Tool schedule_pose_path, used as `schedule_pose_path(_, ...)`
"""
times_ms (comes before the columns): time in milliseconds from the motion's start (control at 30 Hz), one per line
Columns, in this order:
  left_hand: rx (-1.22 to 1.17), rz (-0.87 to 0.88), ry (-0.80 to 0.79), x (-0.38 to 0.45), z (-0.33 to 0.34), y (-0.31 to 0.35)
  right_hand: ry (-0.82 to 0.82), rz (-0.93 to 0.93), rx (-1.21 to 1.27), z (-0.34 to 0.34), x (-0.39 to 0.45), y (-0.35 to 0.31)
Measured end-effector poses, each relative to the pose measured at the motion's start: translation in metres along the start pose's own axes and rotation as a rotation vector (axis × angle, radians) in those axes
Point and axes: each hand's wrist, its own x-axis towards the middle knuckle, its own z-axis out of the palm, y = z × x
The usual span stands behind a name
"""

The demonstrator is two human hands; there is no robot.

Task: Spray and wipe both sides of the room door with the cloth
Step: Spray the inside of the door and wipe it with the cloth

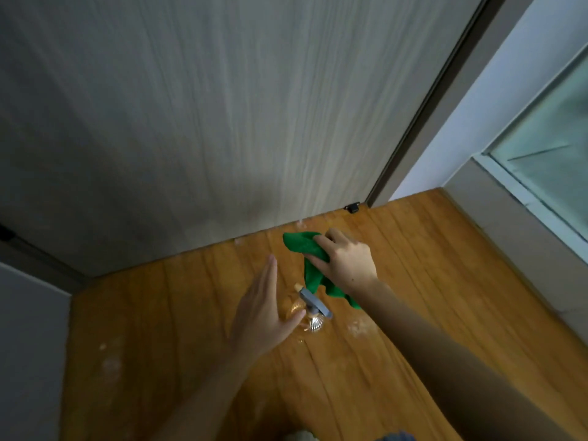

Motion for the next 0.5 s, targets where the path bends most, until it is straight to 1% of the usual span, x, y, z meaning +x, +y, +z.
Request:
schedule_pose_path(133, -0.115, -0.111, 0.002, -0.017, 0.049, 0.008, -0.088, 0.147, -0.007, 0.018, -0.034, 0.013)
schedule_pose_path(233, -0.124, -0.12, 0.075, -0.016, 0.073, 0.017, -0.136, 0.27, 0.016, 0.025, -0.054, 0.017)
schedule_pose_path(300, -0.126, -0.129, 0.15, -0.01, 0.083, 0.023, -0.207, 0.313, 0.051, 0.027, -0.064, 0.017)
schedule_pose_path(367, -0.134, -0.15, 0.194, -0.002, 0.092, 0.026, -0.281, 0.347, 0.093, 0.027, -0.069, 0.015)
schedule_pose_path(433, -0.171, -0.182, 0.21, 0.006, 0.095, 0.029, -0.3, 0.377, 0.118, 0.027, -0.069, 0.012)
schedule_pose_path(500, -0.187, -0.193, 0.21, 0.014, 0.096, 0.03, -0.314, 0.447, 0.157, 0.026, -0.064, 0.01)
